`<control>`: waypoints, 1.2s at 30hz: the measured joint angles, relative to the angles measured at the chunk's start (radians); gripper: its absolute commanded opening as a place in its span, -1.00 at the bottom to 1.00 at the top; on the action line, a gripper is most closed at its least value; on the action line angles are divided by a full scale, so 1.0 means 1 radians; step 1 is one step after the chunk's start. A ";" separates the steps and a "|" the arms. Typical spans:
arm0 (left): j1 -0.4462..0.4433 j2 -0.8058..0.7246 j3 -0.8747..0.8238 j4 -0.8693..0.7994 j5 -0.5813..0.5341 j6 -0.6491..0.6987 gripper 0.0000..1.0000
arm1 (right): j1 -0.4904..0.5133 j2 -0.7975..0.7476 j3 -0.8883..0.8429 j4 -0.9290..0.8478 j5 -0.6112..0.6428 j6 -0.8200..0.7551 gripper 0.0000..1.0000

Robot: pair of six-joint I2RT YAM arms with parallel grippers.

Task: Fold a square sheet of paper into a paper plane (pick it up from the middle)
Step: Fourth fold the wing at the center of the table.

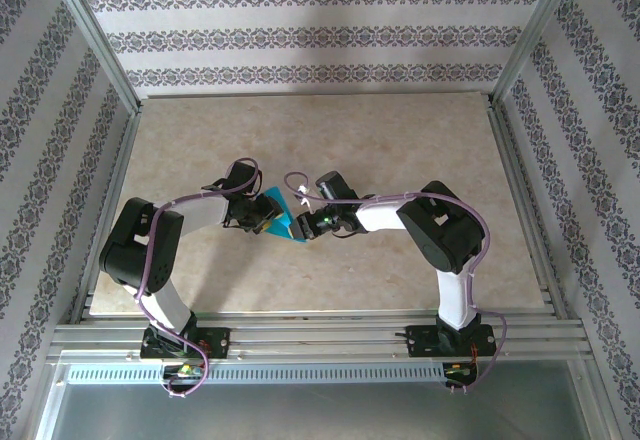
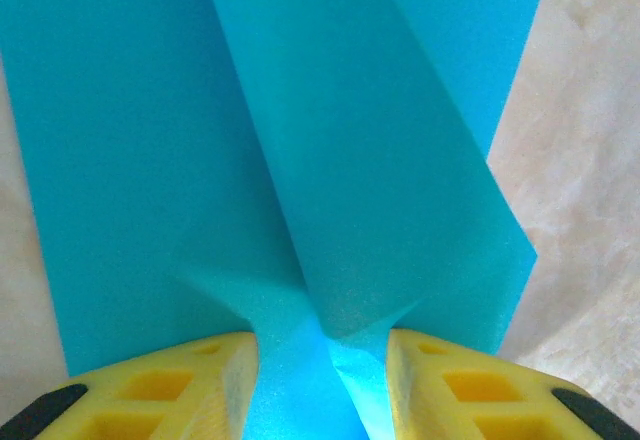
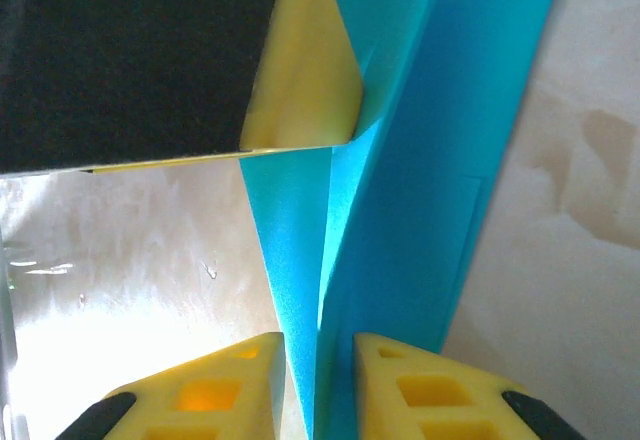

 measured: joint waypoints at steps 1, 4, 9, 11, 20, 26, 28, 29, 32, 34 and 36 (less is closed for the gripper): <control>0.000 0.000 0.000 0.000 0.000 0.000 -0.17 | 0.000 0.000 0.000 -0.001 0.001 -0.008 -0.51; 0.000 0.001 0.000 -0.001 0.000 -0.003 -0.17 | 0.000 0.000 0.000 -0.004 0.007 -0.027 -0.58; 0.000 0.002 0.000 0.000 0.000 -0.004 -0.17 | -0.002 0.000 0.000 -0.008 0.022 -0.035 -0.69; 0.000 0.002 0.000 0.000 0.000 -0.005 -0.17 | -0.011 0.000 -0.002 -0.008 0.021 -0.035 -0.76; 0.000 0.002 0.000 0.000 0.001 -0.005 -0.17 | -0.046 0.013 -0.002 0.000 -0.039 -0.021 -0.67; 0.000 0.002 0.000 0.000 0.001 -0.005 -0.18 | -0.046 0.014 -0.002 0.006 -0.075 -0.004 -0.58; 0.000 0.002 0.000 0.000 0.001 -0.005 -0.18 | -0.046 0.014 0.000 0.005 -0.076 0.002 -0.58; 0.000 0.002 0.000 0.000 0.001 -0.005 -0.18 | -0.046 0.013 0.001 0.005 -0.076 0.005 -0.58; 0.000 0.002 0.000 0.000 0.001 -0.005 -0.19 | -0.051 0.013 0.002 0.004 -0.076 0.026 -0.56; 0.000 0.002 0.000 0.000 0.001 -0.005 -0.20 | -0.053 0.011 0.002 0.001 -0.075 0.037 -0.55; 0.000 0.002 -0.001 0.000 0.001 -0.004 -0.20 | -0.052 0.003 0.002 -0.012 -0.071 0.049 -0.53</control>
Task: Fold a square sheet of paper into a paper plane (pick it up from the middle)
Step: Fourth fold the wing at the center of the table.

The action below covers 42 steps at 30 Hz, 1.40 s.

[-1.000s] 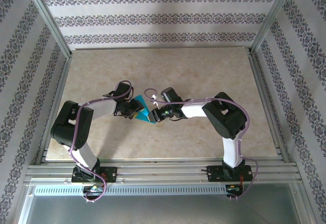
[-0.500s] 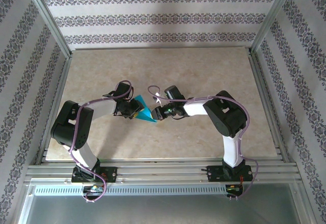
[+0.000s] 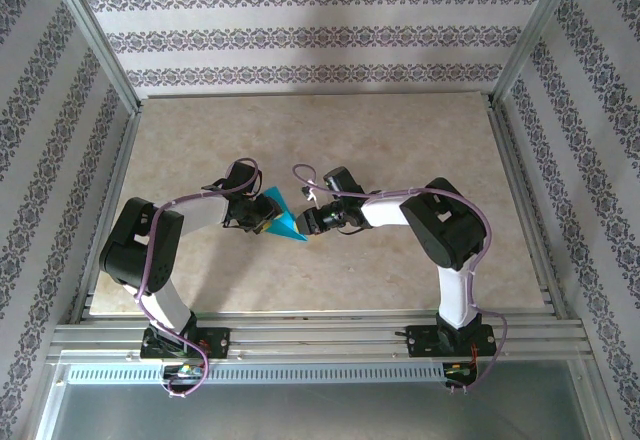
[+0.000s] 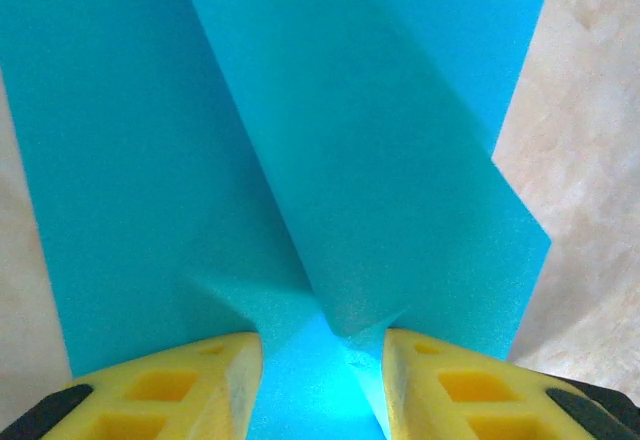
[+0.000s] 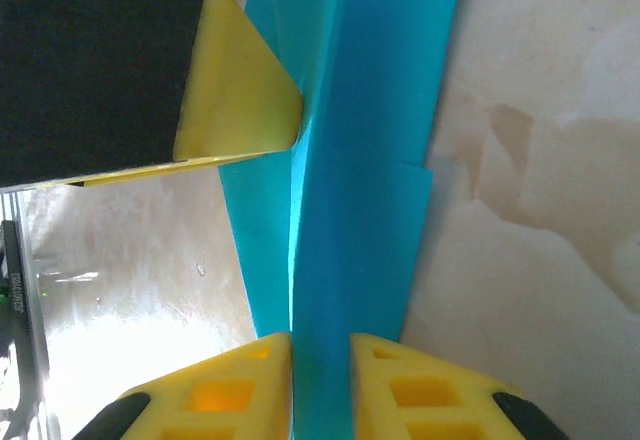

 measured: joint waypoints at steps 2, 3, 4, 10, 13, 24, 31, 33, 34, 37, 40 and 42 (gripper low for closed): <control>0.000 0.000 0.000 0.000 0.000 0.000 -0.20 | 0.000 -0.013 0.000 -0.012 0.006 0.006 -0.49; 0.000 0.000 0.000 0.000 0.000 0.000 -0.20 | 0.001 -0.023 0.000 -0.019 0.010 0.007 -0.48; 0.000 0.000 0.000 0.000 0.000 0.000 -0.20 | 0.001 -0.032 0.000 -0.024 0.015 0.006 -0.46; 0.000 0.000 0.000 0.000 0.000 0.000 -0.20 | 0.015 -0.063 0.000 -0.032 0.040 0.007 -0.43; 0.000 0.000 0.000 0.000 0.000 0.000 -0.20 | 0.029 -0.063 0.002 -0.053 0.048 0.007 -0.42; 0.000 0.000 0.000 0.000 0.000 0.000 -0.20 | 0.040 -0.029 0.043 -0.101 0.079 0.003 -0.44; 0.000 0.000 0.000 0.000 0.000 0.000 -0.20 | 0.040 -0.015 0.045 -0.115 0.090 -0.004 -0.65; 0.000 0.000 0.000 0.000 0.000 0.000 -0.21 | 0.040 -0.015 0.045 -0.116 0.090 -0.005 -0.68; 0.000 0.000 0.000 0.000 0.000 0.000 -0.20 | 0.040 -0.015 0.046 -0.117 0.090 -0.005 -0.69; 0.000 0.000 0.000 0.000 0.000 0.000 -0.20 | 0.040 -0.008 0.048 -0.119 0.090 -0.005 -0.71; 0.000 0.000 0.000 0.000 0.000 0.000 -0.20 | 0.040 0.005 0.053 -0.119 0.086 -0.005 -0.74; 0.000 0.000 0.000 0.000 0.000 0.000 -0.20 | 0.040 0.011 0.058 -0.120 0.078 -0.005 -0.78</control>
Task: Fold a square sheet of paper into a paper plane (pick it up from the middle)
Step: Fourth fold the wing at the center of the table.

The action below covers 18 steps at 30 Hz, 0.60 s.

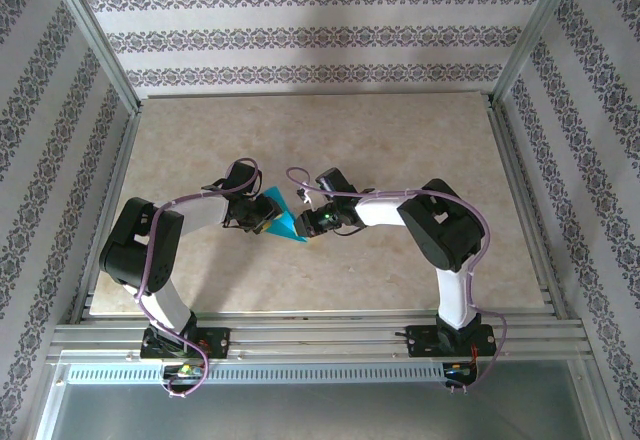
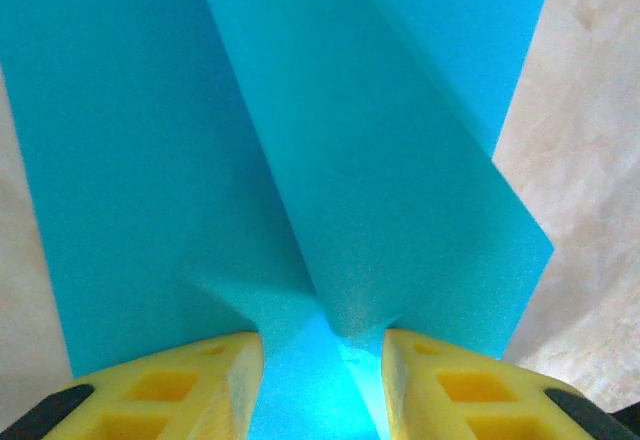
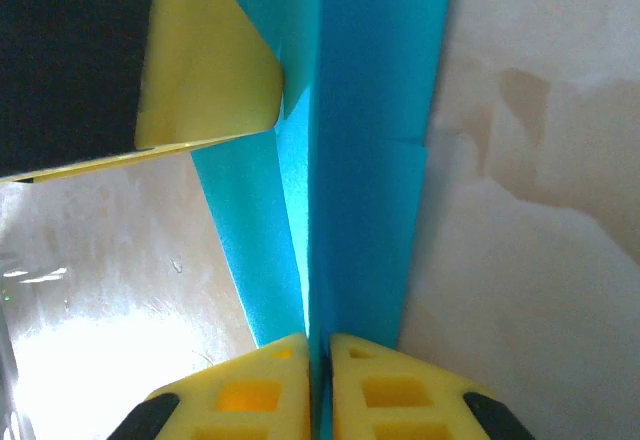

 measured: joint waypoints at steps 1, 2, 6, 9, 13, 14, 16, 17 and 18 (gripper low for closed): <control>0.000 0.000 0.000 0.000 0.000 0.000 -0.20 | 0.000 0.001 0.001 0.000 -0.003 0.000 -0.81; 0.000 0.000 0.000 0.000 0.000 0.000 -0.20 | 0.000 0.003 0.002 -0.001 -0.006 0.000 -0.81; 0.000 0.000 0.000 0.000 0.000 0.000 -0.20 | 0.000 0.007 0.003 0.000 -0.011 0.000 -0.82; 0.000 0.000 0.000 0.000 0.000 0.000 -0.20 | 0.000 0.008 0.005 -0.002 -0.013 0.000 -0.82; 0.000 -0.001 0.000 0.000 0.004 0.002 -0.16 | 0.000 0.010 0.008 -0.006 -0.014 0.000 -0.84; 0.000 -0.003 0.000 0.001 0.006 0.005 -0.15 | 0.000 0.010 0.008 -0.007 -0.014 0.000 -0.84; 0.000 -0.012 0.000 0.004 0.011 0.015 -0.13 | 0.000 0.012 0.012 -0.013 -0.013 0.000 -0.85; 0.000 -0.016 -0.001 0.004 0.012 0.021 -0.13 | 0.000 0.013 0.016 -0.018 -0.013 0.000 -0.86; 0.000 -0.026 -0.004 0.003 0.012 0.030 -0.13 | 0.000 0.015 0.020 -0.025 -0.013 0.000 -0.86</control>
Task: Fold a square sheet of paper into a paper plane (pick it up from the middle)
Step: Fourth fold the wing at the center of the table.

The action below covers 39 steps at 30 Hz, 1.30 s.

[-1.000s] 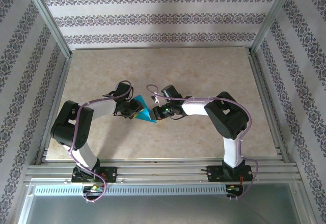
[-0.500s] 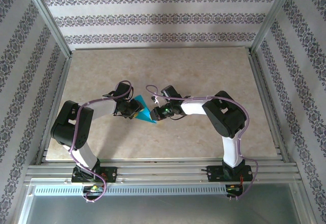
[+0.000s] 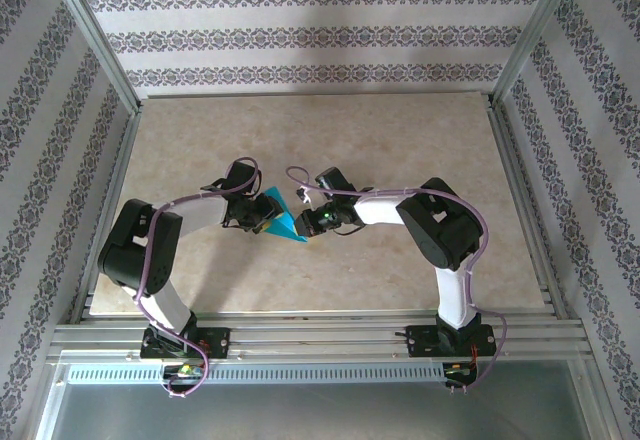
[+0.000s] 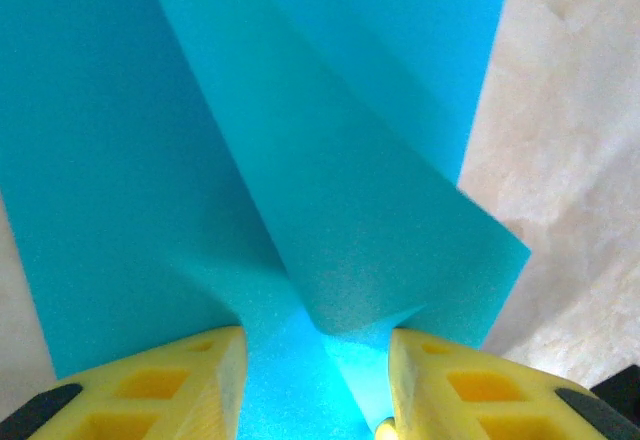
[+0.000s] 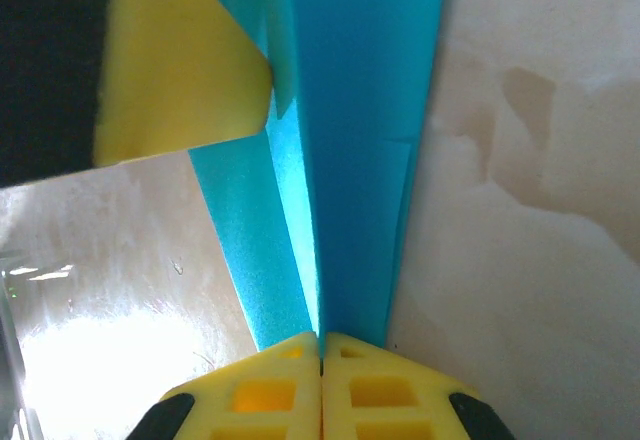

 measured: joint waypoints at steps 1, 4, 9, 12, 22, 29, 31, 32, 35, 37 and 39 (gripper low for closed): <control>0.000 -0.014 -0.004 -0.002 0.002 0.011 -0.14 | 0.000 0.002 0.004 -0.007 0.000 0.000 -0.87; 0.000 -0.080 -0.006 0.003 0.011 0.044 -0.21 | 0.000 0.005 0.016 -0.028 0.003 0.001 -0.87; 0.000 -0.209 -0.067 0.123 0.045 0.076 -0.39 | 0.000 0.011 0.031 -0.051 0.003 0.005 -0.87; 0.000 -0.194 -0.106 0.198 0.075 0.076 -0.54 | 0.000 0.013 0.035 -0.058 0.002 0.008 -0.86; 0.000 -0.053 -0.138 0.307 0.119 0.073 -0.69 | -0.008 0.022 0.050 -0.077 -0.015 0.019 -0.85; 0.000 -0.032 -0.142 0.365 0.123 0.073 -0.73 | -0.014 0.028 0.054 -0.079 -0.035 0.033 -0.81; 0.002 -0.014 -0.143 0.373 0.127 0.073 -0.74 | -0.014 0.029 0.055 -0.078 -0.037 0.035 -0.80; 0.002 -0.007 -0.144 0.378 0.128 0.073 -0.75 | -0.014 0.029 0.055 -0.078 -0.039 0.035 -0.80; 0.002 0.004 -0.149 0.389 0.129 0.073 -0.75 | -0.017 0.029 0.055 -0.078 -0.043 0.038 -0.80; 0.002 0.007 -0.153 0.396 0.129 0.073 -0.75 | -0.019 0.031 0.055 -0.077 -0.047 0.039 -0.80; 0.002 0.010 -0.155 0.404 0.130 0.073 -0.75 | -0.020 0.032 0.055 -0.076 -0.051 0.039 -0.79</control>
